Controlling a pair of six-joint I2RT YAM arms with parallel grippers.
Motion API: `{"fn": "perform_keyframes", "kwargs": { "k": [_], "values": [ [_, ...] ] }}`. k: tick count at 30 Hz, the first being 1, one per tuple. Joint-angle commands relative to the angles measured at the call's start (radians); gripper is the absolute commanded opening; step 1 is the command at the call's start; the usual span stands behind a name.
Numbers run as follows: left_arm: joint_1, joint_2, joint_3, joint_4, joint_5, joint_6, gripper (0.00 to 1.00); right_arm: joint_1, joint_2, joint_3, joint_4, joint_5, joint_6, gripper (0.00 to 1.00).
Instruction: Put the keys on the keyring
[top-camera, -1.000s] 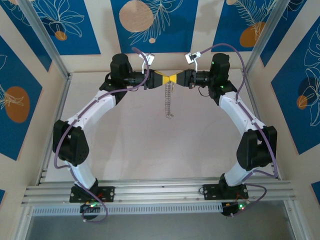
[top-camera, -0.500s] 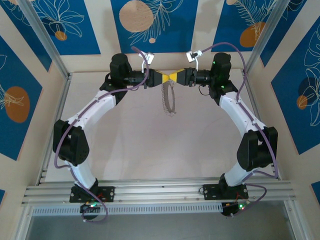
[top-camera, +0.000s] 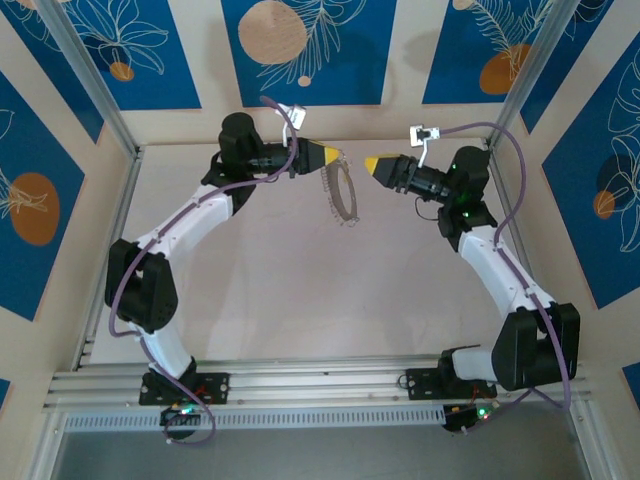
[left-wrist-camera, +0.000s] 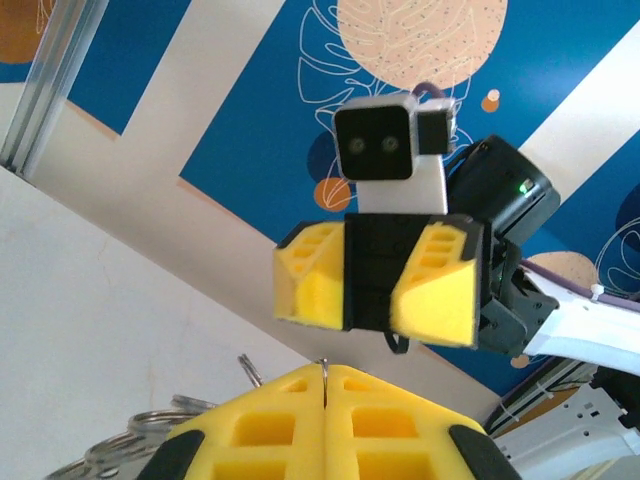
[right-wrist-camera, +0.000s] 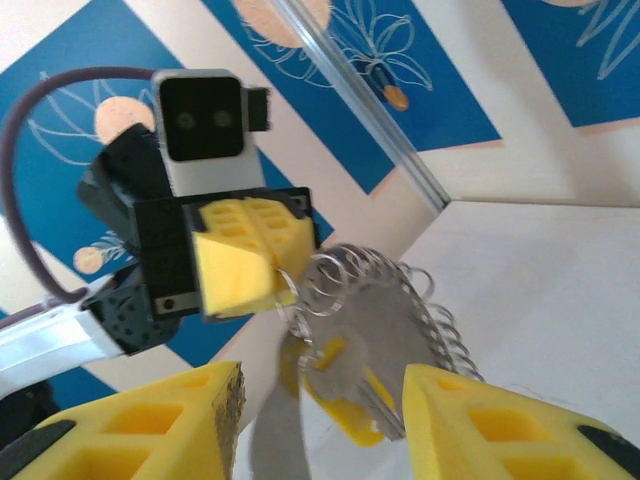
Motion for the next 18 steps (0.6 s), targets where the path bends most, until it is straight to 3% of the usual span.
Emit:
{"fn": "perform_keyframes", "kwargs": {
  "k": [1, 8, 18],
  "values": [
    [-0.005, -0.058, -0.011, 0.104, -0.014, -0.023, 0.00, 0.053, -0.024, -0.018, -0.051, 0.131, -0.078, 0.47],
    [-0.005, -0.072, -0.042, 0.166, -0.028, -0.048, 0.00, 0.160, -0.030, -0.019, -0.123, 0.229, -0.184, 0.47],
    [-0.005, -0.084, -0.060, 0.190, -0.044, -0.060, 0.00, 0.235, -0.039, -0.001, -0.174, 0.354, -0.271, 0.50]
  ]
}}
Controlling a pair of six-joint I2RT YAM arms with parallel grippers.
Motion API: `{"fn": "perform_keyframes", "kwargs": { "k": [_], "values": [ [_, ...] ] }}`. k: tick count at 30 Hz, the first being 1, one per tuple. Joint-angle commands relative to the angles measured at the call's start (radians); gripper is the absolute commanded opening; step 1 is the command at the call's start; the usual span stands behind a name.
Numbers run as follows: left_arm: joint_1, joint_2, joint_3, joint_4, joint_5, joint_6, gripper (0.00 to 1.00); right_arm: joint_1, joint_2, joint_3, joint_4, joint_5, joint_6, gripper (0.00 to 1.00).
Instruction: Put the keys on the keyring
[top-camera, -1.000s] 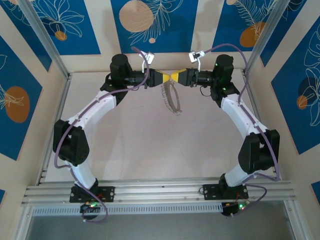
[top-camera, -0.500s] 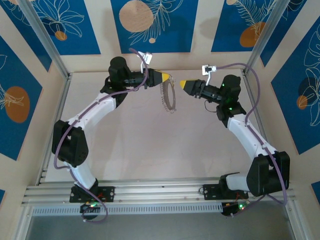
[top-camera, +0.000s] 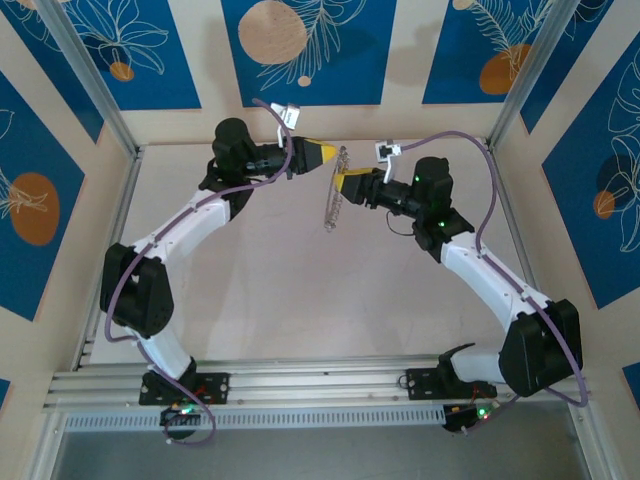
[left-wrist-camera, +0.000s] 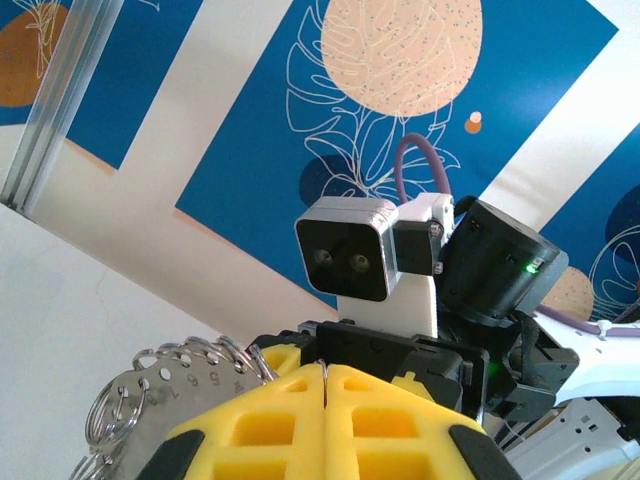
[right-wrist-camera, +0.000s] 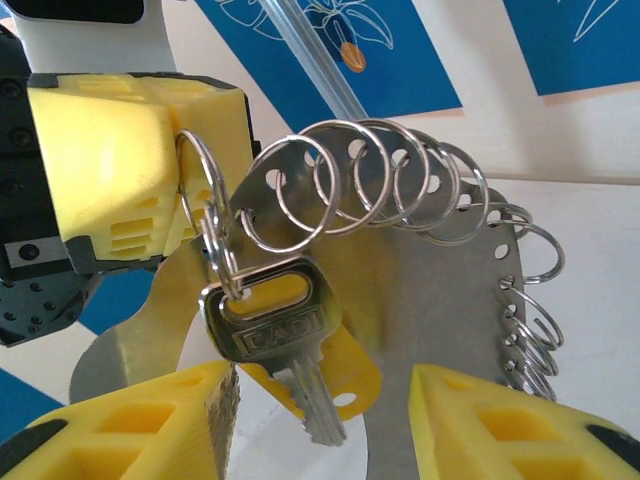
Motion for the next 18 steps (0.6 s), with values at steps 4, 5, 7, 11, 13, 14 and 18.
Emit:
{"fn": "perform_keyframes", "kwargs": {
  "k": [4, 5, 7, 11, 13, 14, 18],
  "values": [
    [-0.005, -0.046, 0.001, 0.070, -0.010, -0.020, 0.00, 0.031, -0.023, 0.028, -0.025, 0.109, -0.077, 0.50],
    [-0.005, -0.045, 0.002, 0.071, -0.010, -0.021, 0.00, 0.033, -0.020, 0.035, -0.025, 0.115, -0.080, 0.50],
    [-0.005, -0.044, 0.002, 0.073, -0.010, -0.023, 0.00, 0.040, -0.011, 0.052, -0.031, 0.123, -0.090, 0.50],
    [-0.004, -0.042, -0.001, 0.075, -0.013, -0.025, 0.00, 0.057, 0.008, 0.086, -0.060, 0.134, -0.121, 0.48],
    [-0.005, -0.043, -0.003, 0.073, -0.017, -0.023, 0.00, 0.068, 0.013, 0.099, -0.076, 0.134, -0.141, 0.42],
    [-0.005, -0.042, -0.004, 0.074, -0.021, -0.022, 0.00, 0.074, 0.014, 0.105, -0.084, 0.133, -0.150, 0.34],
    [-0.005, -0.040, -0.005, 0.072, -0.031, -0.020, 0.00, 0.101, 0.013, 0.116, -0.104, 0.114, -0.182, 0.06]
  ]
}}
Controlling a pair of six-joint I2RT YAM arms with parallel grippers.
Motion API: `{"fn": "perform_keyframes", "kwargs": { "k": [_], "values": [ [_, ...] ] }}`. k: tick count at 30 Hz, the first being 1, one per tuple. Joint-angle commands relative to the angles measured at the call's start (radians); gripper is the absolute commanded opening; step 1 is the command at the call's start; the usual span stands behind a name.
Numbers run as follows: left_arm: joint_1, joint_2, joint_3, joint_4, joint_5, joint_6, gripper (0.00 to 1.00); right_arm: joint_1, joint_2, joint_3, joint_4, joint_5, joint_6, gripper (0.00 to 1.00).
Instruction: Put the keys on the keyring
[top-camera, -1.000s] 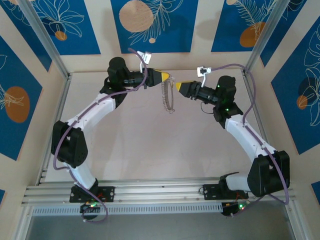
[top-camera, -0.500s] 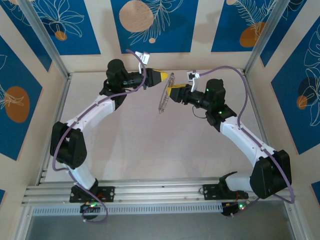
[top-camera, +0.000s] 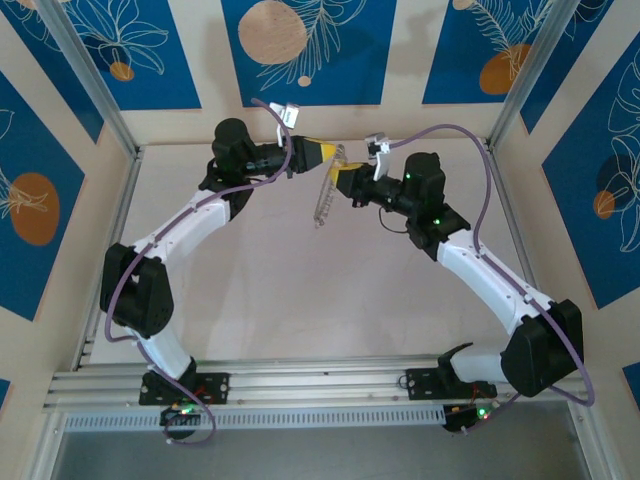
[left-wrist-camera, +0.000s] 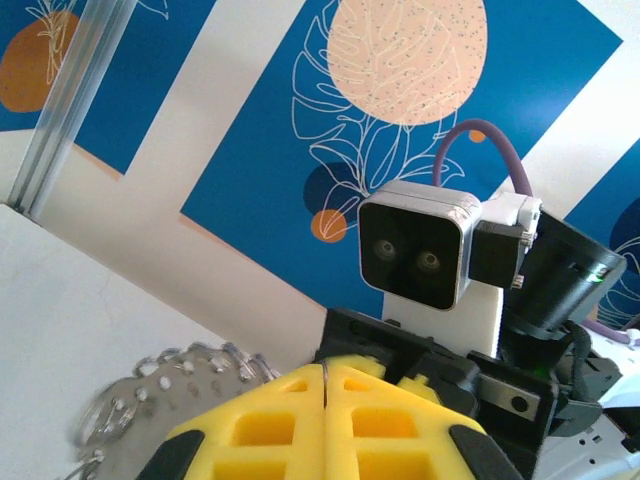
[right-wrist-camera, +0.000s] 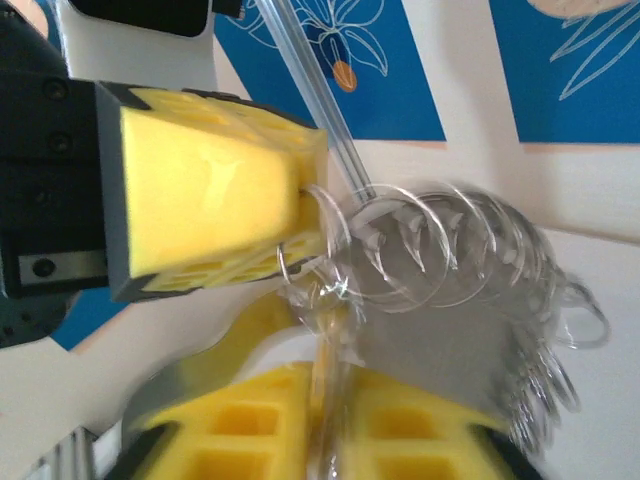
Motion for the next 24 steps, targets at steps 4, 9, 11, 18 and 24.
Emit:
{"fn": "perform_keyframes", "kwargs": {
  "k": [4, 9, 11, 18, 24],
  "values": [
    [-0.005, -0.042, -0.002, 0.058, -0.022, -0.001, 0.00, 0.042, 0.007, 0.043, -0.051, -0.024, -0.069, 0.00],
    [-0.005, -0.043, -0.001, 0.054, -0.024, -0.001, 0.00, 0.061, 0.011, 0.056, -0.068, -0.026, -0.085, 0.00],
    [-0.005, -0.043, -0.003, 0.054, -0.023, 0.000, 0.00, 0.066, 0.012, 0.061, -0.071, -0.022, -0.088, 0.00],
    [-0.005, -0.047, -0.004, 0.053, -0.023, 0.000, 0.00, 0.063, 0.007, 0.061, -0.074, 0.006, -0.090, 0.00],
    [-0.005, -0.049, -0.007, 0.053, -0.031, 0.002, 0.00, 0.052, 0.000, 0.054, -0.080, -0.004, -0.088, 0.03]
  ]
}}
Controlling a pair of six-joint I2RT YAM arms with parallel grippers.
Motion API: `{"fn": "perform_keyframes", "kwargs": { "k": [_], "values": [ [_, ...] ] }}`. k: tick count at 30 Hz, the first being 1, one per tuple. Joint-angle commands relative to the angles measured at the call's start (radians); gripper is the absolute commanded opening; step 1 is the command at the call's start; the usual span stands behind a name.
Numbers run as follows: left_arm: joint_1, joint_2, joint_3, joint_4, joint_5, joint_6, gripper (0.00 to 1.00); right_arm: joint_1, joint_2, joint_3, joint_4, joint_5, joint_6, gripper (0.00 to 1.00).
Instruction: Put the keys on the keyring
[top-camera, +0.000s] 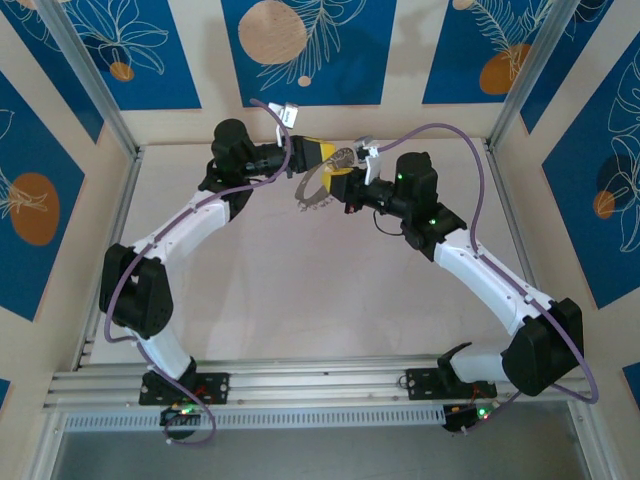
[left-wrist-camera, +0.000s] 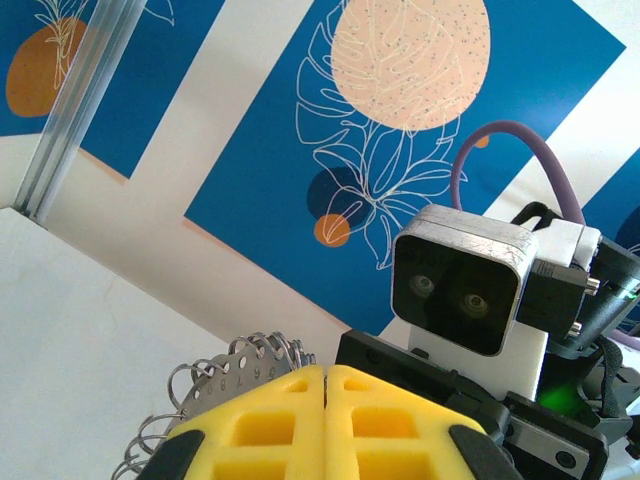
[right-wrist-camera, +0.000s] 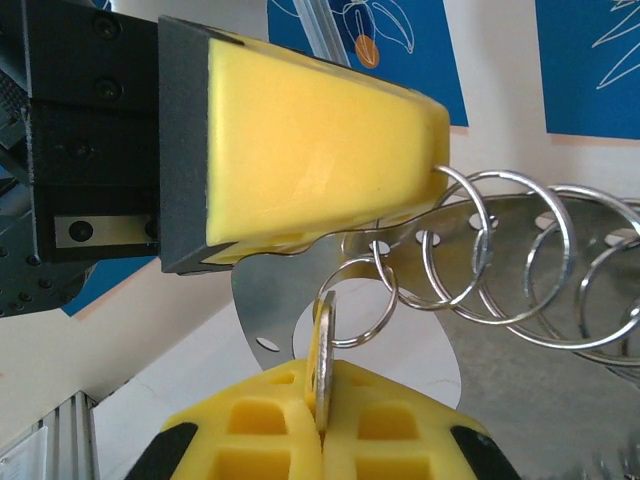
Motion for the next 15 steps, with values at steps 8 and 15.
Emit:
{"fn": "perform_keyframes", "kwargs": {
  "k": [8, 15],
  "values": [
    [-0.005, -0.042, 0.004, 0.053, -0.015, 0.002, 0.00, -0.090, -0.087, -0.042, 0.016, -0.126, 0.040, 0.41],
    [-0.005, -0.040, 0.005, 0.071, -0.014, -0.010, 0.00, -0.213, -0.150, -0.097, 0.152, -0.213, 0.189, 0.40]
  ]
}}
